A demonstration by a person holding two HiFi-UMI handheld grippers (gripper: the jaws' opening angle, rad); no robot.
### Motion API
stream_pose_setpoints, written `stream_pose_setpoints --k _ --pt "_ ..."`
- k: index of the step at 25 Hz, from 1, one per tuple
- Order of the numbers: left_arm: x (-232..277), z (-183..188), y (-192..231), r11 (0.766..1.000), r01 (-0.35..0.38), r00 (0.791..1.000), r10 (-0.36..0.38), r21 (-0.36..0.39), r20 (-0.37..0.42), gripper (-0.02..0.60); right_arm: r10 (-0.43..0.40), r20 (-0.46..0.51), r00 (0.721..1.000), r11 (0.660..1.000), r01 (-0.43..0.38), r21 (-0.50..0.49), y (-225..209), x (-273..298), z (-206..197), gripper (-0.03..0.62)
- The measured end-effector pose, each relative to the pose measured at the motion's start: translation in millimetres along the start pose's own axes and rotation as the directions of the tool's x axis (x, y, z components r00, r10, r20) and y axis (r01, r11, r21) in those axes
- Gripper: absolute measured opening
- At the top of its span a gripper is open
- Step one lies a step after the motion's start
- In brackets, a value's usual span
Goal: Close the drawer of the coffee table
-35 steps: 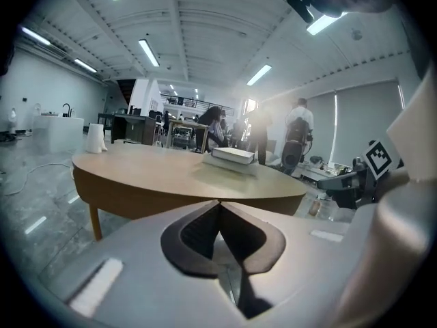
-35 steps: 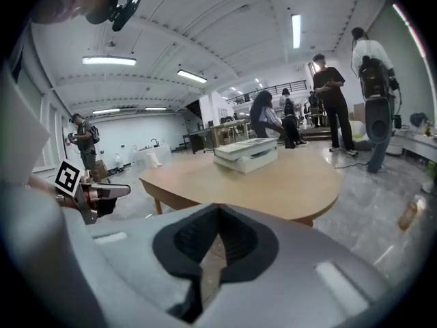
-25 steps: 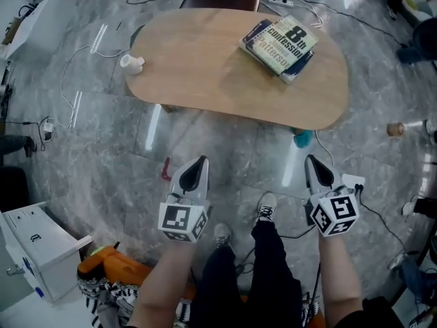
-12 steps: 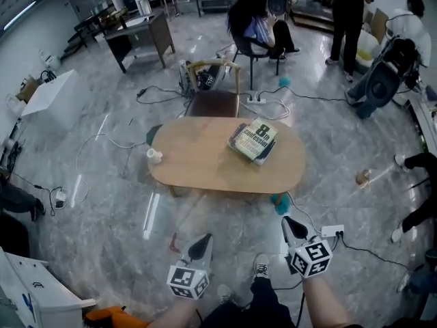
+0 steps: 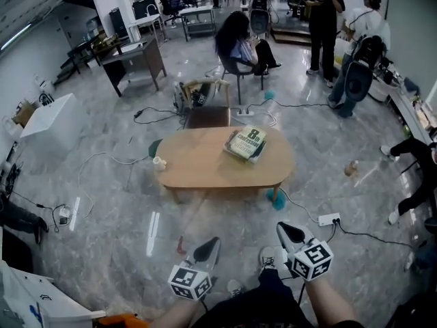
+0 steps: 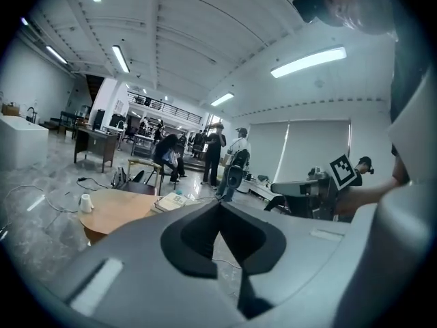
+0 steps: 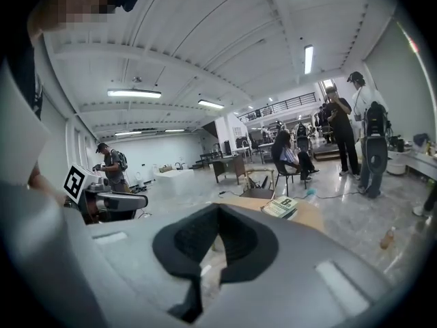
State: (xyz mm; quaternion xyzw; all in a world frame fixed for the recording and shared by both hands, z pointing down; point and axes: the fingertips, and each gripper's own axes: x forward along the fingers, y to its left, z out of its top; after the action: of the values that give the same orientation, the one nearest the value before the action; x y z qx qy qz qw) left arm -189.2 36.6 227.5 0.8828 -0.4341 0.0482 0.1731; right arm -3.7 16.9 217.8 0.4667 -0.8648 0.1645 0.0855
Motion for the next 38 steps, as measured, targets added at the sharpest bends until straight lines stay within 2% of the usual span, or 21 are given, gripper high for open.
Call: stream_pose_setpoints --k 8,15,19,24,38 --pt "-62.2 -29.8 -30.2 0.995 0.1 0.993 -0.101 -0.015 -0.061 0.005 0.06 -0.051 0.997 0.998 -0.059 0.031 88.9 -50.2 -38.9 0.002" --pt "-91.2 -33.3 -45.5 0.984 0.169 0.982 -0.173 -0.059 -0.071 0.005 0.114 -0.085 0.99 0.993 -0.111 0.042 134.5 -62.0 -48.1 0.002" --pt "-96.4 -33.4 -56.4 0.973 0.216 0.973 -0.221 -0.079 -0.061 0.005 0.144 -0.09 0.986 0.989 -0.139 0.052 149.9 -63.2 -54.0 0.002" --pt "-106.0 -40.7 -65.7 0.964 0.239 0.967 -0.247 -0.116 -0.061 0.005 0.185 -0.11 0.977 0.982 -0.178 0.07 171.8 -69.4 -65.6 0.002" --pt "-113.0 -35.3 -79.2 0.965 0.248 0.967 -0.253 -0.087 -0.044 0.005 0.219 -0.104 0.97 0.975 -0.213 0.067 179.2 -77.6 -61.9 0.002"
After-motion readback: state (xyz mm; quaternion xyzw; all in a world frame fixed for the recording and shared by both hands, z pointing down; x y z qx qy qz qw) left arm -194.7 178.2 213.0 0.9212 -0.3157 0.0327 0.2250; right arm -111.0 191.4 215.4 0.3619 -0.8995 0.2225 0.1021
